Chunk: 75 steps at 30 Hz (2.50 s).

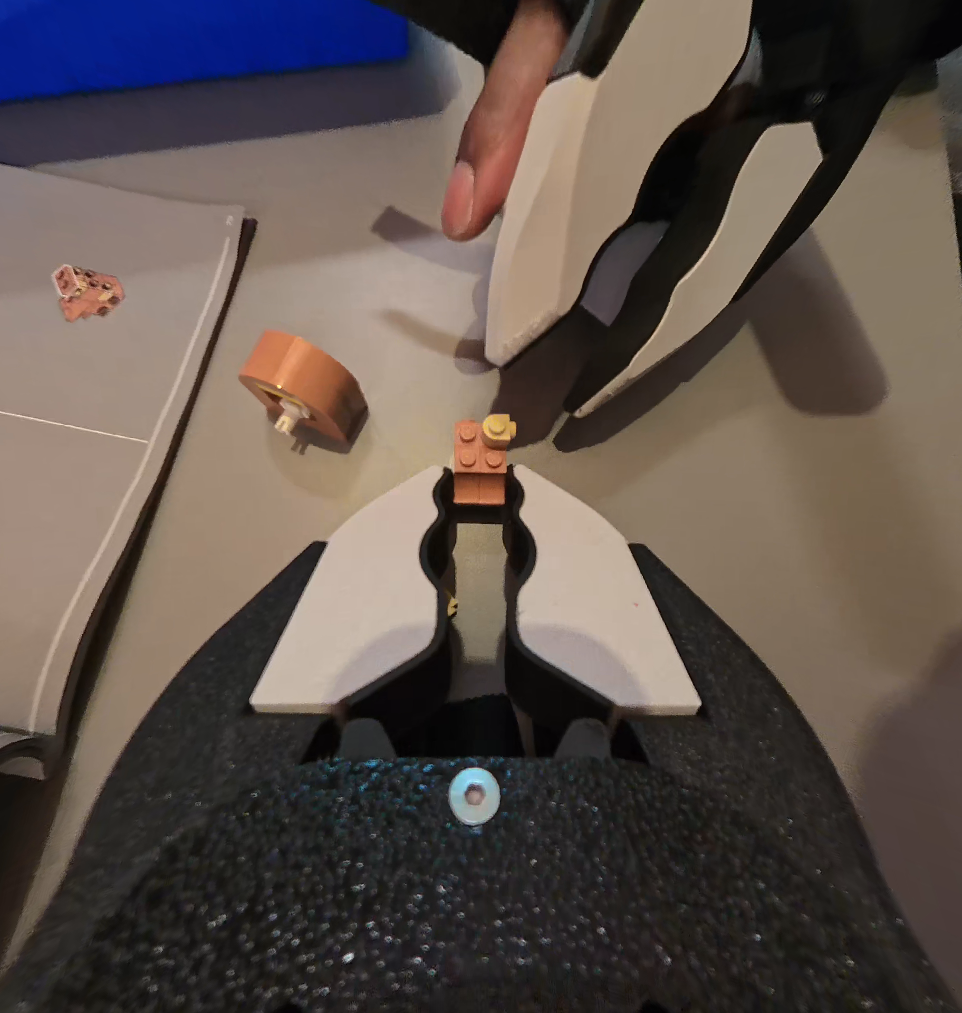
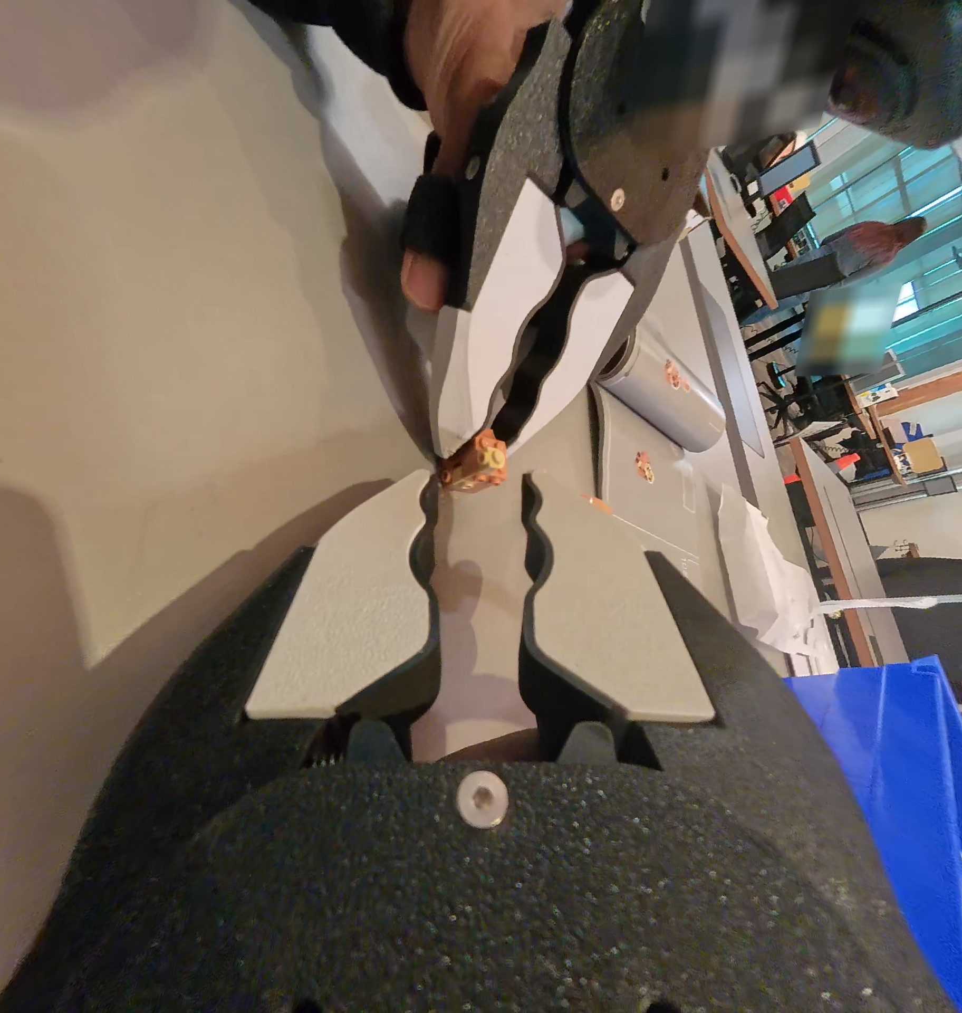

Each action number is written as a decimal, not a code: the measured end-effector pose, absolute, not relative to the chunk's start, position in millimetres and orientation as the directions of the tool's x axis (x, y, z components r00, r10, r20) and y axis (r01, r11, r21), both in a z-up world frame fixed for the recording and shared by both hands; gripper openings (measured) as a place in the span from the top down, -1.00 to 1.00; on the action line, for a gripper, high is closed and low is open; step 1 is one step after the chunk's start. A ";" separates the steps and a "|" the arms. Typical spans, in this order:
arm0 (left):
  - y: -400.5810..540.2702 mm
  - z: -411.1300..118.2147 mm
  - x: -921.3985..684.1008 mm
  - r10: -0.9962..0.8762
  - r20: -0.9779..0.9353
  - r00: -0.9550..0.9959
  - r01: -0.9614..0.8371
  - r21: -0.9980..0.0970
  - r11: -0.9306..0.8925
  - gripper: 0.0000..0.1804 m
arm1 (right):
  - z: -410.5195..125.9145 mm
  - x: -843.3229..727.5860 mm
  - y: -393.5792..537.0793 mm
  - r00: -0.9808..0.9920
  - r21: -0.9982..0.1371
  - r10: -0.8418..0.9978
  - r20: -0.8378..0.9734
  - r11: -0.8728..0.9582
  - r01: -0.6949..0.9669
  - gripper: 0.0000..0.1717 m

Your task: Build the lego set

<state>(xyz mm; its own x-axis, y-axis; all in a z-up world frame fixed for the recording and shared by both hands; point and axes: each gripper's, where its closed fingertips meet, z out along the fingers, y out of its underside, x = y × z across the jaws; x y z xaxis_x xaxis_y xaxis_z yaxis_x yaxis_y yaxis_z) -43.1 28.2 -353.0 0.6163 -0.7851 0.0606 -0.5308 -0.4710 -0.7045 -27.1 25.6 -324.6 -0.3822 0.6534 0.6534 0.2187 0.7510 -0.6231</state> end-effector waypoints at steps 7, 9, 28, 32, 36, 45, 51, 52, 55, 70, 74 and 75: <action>26.6 -352.6 -47.7 -0.786 0.056 0.616 -0.544 -0.691 -0.476 0.67 | -328.8 -26.3 27.7 -0.393 -0.625 0.663 0.637 0.743 0.239 0.66; 24.8 -345.5 -53.5 -0.792 0.043 0.609 -0.550 -0.696 -0.461 0.61 | -329.4 -26.3 29.5 -0.392 -0.629 0.670 0.631 0.737 0.249 0.67; 3.5 -352.8 -86.1 -0.826 0.019 0.564 -0.655 -0.599 -0.461 0.76 | -330.4 -24.3 35.4 -0.383 -0.628 0.679 0.626 0.730 0.270 0.69; 2.4 -352.9 -83.2 -0.828 0.044 0.559 -0.644 -0.607 -0.466 0.78 | -330.4 -23.3 35.0 -0.384 -0.622 0.674 0.631 0.735 0.269 0.69; -0.4 -353.1 -80.3 -0.835 0.059 0.548 -0.645 -0.606 -0.466 0.80 | -330.2 -22.9 34.4 -0.385 -0.621 0.672 0.632 0.737 0.268 0.69; -9.2 -349.7 -64.4 -0.865 0.093 0.493 -0.645 -0.629 -0.435 0.81 | -330.0 -22.6 34.1 -0.385 -0.620 0.672 0.633 0.738 0.268 0.69; -7.8 -346.7 -66.7 -0.870 0.066 0.489 -0.651 -0.636 -0.414 0.80 | -330.2 -22.1 33.0 -0.389 -0.618 0.669 0.634 0.740 0.265 0.69; -4.4 -344.8 -71.0 -0.864 0.048 0.501 -0.647 -0.642 -0.411 0.80 | -330.2 -22.0 32.9 -0.390 -0.617 0.668 0.634 0.741 0.265 0.69; -0.5 -347.1 -82.9 -0.846 0.032 0.532 -0.652 -0.622 -0.434 0.83 | -330.0 -21.8 32.2 -0.391 -0.615 0.665 0.636 0.743 0.263 0.69; 7.0 -343.2 -74.5 -0.842 0.029 0.539 -0.615 -0.669 -0.417 0.82 | -329.6 -21.3 30.0 -0.395 -0.612 0.660 0.639 0.747 0.258 0.69; 19.4 -345.4 -80.9 -0.840 -0.064 0.539 -0.640 -0.680 -0.359 0.85 | -330.4 -21.2 27.7 -0.404 -0.611 0.656 0.638 0.750 0.254 0.69; 19.5 -347.1 -80.7 -0.848 -0.067 0.525 -0.646 -0.679 -0.347 0.85 | -330.5 -21.2 27.0 -0.406 -0.611 0.656 0.637 0.750 0.252 0.69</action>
<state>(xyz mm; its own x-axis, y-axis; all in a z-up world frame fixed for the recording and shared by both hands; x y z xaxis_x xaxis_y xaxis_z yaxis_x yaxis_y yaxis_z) -80.7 19.5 -347.1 0.5254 -0.8482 -0.0665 -0.6465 -0.3471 -0.6794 -21.2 27.0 -330.5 -0.4061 0.6556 0.6366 0.2523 0.7500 -0.6114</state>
